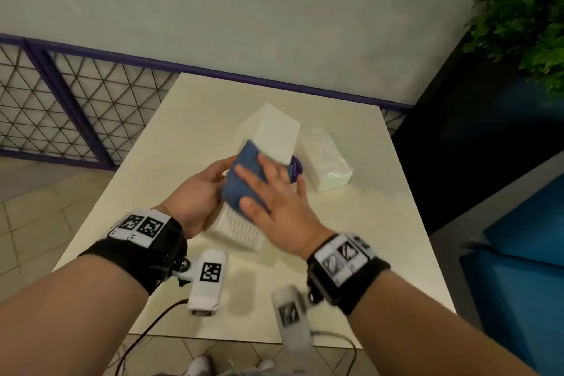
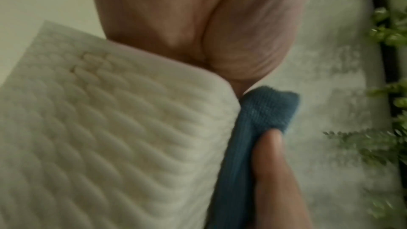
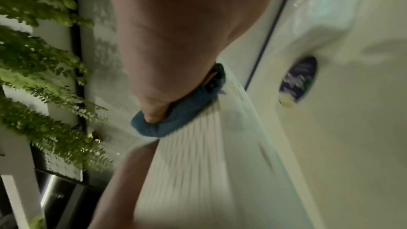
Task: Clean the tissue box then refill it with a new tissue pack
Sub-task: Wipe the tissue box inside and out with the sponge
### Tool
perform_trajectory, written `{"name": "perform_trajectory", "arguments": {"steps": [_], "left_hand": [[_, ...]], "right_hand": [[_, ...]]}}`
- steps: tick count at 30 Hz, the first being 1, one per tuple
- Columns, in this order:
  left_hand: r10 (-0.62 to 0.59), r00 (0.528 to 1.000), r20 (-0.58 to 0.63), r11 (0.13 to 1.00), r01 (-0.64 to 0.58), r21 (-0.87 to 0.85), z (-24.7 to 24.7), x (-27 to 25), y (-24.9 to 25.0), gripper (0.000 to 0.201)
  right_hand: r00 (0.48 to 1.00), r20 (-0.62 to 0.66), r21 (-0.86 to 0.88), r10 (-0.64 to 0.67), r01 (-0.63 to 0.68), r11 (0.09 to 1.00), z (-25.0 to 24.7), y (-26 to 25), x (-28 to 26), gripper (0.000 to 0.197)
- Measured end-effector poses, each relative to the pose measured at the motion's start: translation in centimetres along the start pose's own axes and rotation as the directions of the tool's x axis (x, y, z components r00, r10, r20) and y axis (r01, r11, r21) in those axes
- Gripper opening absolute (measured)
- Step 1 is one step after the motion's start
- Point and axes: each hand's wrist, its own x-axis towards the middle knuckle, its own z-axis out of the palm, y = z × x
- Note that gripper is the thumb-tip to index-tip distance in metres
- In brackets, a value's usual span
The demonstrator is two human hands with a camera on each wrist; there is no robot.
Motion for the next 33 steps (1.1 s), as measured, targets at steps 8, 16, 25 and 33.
{"name": "perform_trajectory", "arguments": {"steps": [8, 16, 25, 33], "left_hand": [[0.046, 0.998, 0.035, 0.994, -0.049, 0.098, -0.3, -0.7, -0.2, 0.042], [0.084, 0.989, -0.118, 0.996, -0.083, 0.018, -3.0, -0.3, 1.3, 0.042], [0.122, 0.992, 0.027, 0.973, -0.125, 0.195, -1.1, -0.7, -0.2, 0.052], [0.062, 0.992, 0.114, 0.779, -0.119, 0.616, -2.6, -1.4, 0.7, 0.044]], "right_hand": [[0.965, -0.152, 0.09, 0.214, -0.202, 0.975, -4.7, 2.4, 8.4, 0.05], [0.996, 0.03, 0.14, -0.078, 0.073, 0.987, 3.2, -2.1, -0.1, 0.055], [0.894, -0.287, 0.255, 0.344, -0.274, 0.927, -3.7, 1.2, 9.7, 0.057], [0.738, -0.054, 0.58, 0.673, -0.525, 0.623, -6.7, 2.6, 9.1, 0.046]]}}
